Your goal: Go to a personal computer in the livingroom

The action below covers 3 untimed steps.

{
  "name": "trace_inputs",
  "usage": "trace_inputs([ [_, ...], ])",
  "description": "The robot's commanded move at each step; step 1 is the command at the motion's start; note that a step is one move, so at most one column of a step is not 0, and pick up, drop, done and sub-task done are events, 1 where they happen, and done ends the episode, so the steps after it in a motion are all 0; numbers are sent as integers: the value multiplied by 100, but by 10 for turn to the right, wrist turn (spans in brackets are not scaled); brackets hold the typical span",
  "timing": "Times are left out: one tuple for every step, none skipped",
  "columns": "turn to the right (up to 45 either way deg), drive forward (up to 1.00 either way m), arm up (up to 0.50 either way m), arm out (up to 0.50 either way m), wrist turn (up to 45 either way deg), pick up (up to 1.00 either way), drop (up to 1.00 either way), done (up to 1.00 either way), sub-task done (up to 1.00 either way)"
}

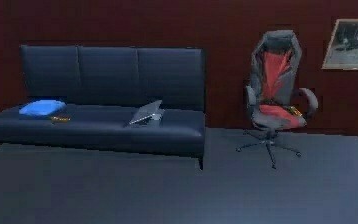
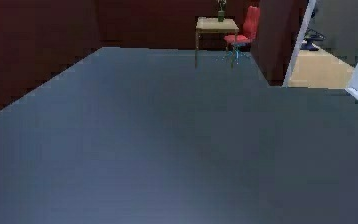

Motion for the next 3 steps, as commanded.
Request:
trace_inputs([
  [0,100,0,0,0,0,0,0,0],
  [-180,0,0,0,0,0,0,0,0],
  [0,0,0,0,0,0,0,100,0],
])
